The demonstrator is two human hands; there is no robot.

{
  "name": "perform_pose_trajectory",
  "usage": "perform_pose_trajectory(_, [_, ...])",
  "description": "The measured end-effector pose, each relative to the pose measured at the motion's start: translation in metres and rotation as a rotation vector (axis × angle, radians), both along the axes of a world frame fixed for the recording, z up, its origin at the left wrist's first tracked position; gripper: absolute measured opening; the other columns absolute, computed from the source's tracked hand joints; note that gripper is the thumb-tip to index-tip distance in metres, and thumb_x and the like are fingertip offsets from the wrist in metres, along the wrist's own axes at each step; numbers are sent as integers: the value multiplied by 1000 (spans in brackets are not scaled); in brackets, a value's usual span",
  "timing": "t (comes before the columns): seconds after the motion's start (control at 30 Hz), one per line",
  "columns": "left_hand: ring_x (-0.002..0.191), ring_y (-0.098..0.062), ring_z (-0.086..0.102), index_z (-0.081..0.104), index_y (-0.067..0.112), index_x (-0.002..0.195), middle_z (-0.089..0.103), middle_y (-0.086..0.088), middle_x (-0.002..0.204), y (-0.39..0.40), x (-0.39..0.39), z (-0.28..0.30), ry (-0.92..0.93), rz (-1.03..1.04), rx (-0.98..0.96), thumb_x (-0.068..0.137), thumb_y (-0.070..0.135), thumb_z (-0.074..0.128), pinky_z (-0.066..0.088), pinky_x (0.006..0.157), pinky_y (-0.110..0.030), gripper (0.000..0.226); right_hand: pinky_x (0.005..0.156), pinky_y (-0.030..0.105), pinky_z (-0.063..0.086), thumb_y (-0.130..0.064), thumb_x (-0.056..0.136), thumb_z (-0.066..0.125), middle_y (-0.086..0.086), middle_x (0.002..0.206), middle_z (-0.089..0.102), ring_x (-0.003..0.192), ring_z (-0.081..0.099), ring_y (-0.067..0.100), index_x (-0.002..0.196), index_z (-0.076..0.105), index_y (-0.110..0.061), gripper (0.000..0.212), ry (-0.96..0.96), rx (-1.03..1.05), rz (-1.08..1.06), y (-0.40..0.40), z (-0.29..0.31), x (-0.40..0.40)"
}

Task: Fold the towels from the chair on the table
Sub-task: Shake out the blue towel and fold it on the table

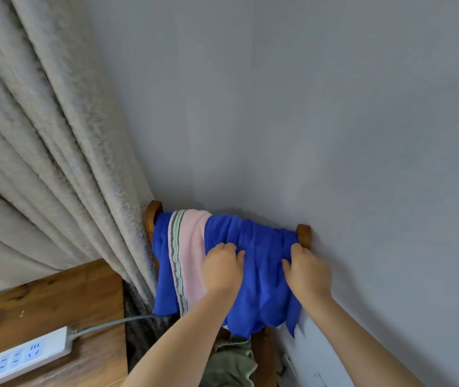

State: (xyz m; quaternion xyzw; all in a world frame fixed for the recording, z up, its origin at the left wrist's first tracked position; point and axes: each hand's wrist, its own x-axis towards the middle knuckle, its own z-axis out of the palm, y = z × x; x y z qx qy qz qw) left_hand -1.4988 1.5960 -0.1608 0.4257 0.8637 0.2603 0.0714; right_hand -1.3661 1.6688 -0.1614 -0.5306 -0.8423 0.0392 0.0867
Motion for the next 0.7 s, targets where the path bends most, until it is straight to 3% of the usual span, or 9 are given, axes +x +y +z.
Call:
perform_pose_trajectory(0.1, [94,-17,54,59,11,101,59,-2,101,3,-3,1,7,20,37,94,32,43,36,69,-23,27,57,26,30,-30,95,38,5,98,64,85,62,23,97,53,-9,25,-30,-13,32,1,-1,3])
perform_pose_trajectory(0.23, [88,-19,56,61,8,92,60,-4,95,8,2,4,26,2,-38,96,27,38,35,63,-26,30,46,26,22,-19,96,36,7,97,65,85,62,26,83,46,-14,17,-55,-28,11,2,-3,9])
perform_pose_trajectory(0.3, [80,-18,54,59,9,80,57,-3,84,10,3,3,5,-3,-39,96,23,38,35,61,-27,30,44,27,17,-14,94,38,12,91,66,80,61,30,79,49,-13,18,31,-11,-13,0,-3,12])
perform_pose_trajectory(0.4, [66,-13,45,38,18,55,42,5,62,9,3,6,-71,-30,31,93,20,42,32,55,-25,39,48,25,22,-17,92,44,16,85,67,74,61,34,86,61,-2,23,149,46,-40,-4,4,18])
perform_pose_trajectory(0.5, [49,-8,34,30,18,49,34,5,50,2,-3,12,-161,-51,144,91,15,48,24,45,-21,46,53,25,27,-19,92,45,14,85,67,76,60,33,89,62,-3,24,204,80,-39,-4,15,24])
perform_pose_trajectory(0.6, [44,-9,29,35,11,51,33,3,46,-3,-12,21,-235,-26,222,90,13,51,24,43,-21,42,56,26,28,-16,91,47,14,87,63,79,58,31,88,63,-1,23,274,70,-35,-7,22,26])
perform_pose_trajectory(0.7, [43,-10,26,29,16,47,29,4,42,-6,-11,34,-253,-34,306,88,10,53,28,41,-17,48,59,25,28,-11,88,52,16,84,59,79,55,30,83,65,2,19,422,65,-41,-13,32,27])
